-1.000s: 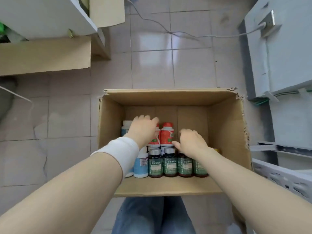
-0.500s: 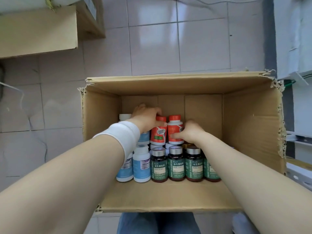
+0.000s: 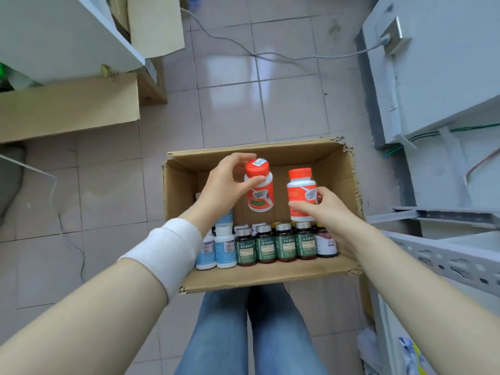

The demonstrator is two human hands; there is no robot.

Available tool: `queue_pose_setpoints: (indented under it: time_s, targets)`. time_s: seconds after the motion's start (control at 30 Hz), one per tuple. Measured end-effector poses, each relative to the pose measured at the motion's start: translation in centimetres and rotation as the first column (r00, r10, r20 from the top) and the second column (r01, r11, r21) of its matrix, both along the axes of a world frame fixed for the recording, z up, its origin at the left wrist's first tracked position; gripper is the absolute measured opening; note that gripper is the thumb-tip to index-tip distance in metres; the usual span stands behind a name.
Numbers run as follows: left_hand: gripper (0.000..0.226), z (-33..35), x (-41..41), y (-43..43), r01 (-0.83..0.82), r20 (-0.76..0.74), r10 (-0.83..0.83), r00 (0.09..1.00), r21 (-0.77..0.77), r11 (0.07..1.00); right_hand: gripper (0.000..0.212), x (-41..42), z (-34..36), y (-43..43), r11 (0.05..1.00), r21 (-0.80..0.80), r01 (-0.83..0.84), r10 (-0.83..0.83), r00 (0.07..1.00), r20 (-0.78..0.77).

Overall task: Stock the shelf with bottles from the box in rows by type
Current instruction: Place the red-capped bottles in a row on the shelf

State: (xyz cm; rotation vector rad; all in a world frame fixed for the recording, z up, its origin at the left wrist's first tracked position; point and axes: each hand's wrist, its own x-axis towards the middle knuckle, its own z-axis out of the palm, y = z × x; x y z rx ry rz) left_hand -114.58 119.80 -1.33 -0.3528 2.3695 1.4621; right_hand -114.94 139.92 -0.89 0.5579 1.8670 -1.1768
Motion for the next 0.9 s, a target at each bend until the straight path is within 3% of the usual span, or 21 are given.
queue_pose_setpoints:
  time_s: [0.17, 0.3, 0.4, 0.47, 0.57, 0.73, 0.9]
  targets:
    - [0.035, 11.3, 1.2, 0.4, -0.058, -0.055, 0.072, 0.996, 0.228, 0.972, 0.051, 3.3, 10.4, 1.0, 0.998, -0.013, 0.057, -0.059, 0.987, -0.150]
    - [0.024, 18.3, 3.2, 0.5, 0.017, -0.091, 0.020, 0.996, 0.383, 0.924, 0.057, 8.5, 17.5, 1.0, 0.982, -0.039, 0.182, -0.186, 0.948, -0.258]
    - [0.021, 22.3, 4.8, 0.6, 0.134, -0.105, -0.098, 0.990, 0.433, 0.891, 0.047, 13.8, 21.5, 0.2, 0.949, -0.121, 0.292, -0.316, 0.890, -0.328]
    - [0.022, 25.0, 6.5, 1.0, 0.256, -0.125, -0.223, 0.967, 0.463, 0.848, 0.040, 17.3, 24.1, -0.6, 0.856, -0.293, 0.426, -0.504, 0.813, -0.292]
    - [0.032, 29.0, 9.4, 2.1, 0.355, -0.116, -0.346, 0.931, 0.506, 0.786, 0.040, 22.5, 27.9, -1.1, 0.638, -0.522, 0.566, -0.728, 0.665, -0.169]
    - [0.041, 35.4, 14.1, 6.0, 0.475, -0.127, -0.514, 0.848, 0.612, 0.632, 0.032, 29.5, 33.5, 0.2, 0.546, -0.524, 0.654, -0.834, 0.486, -0.263]
    - [0.027, 42.4, 19.1, 11.4, 0.674, -0.285, -0.655, 0.700, 0.565, 0.475, 0.032, 35.0, 39.2, 3.0, 0.436, -0.567, 0.699, -0.893, 0.253, -0.373]
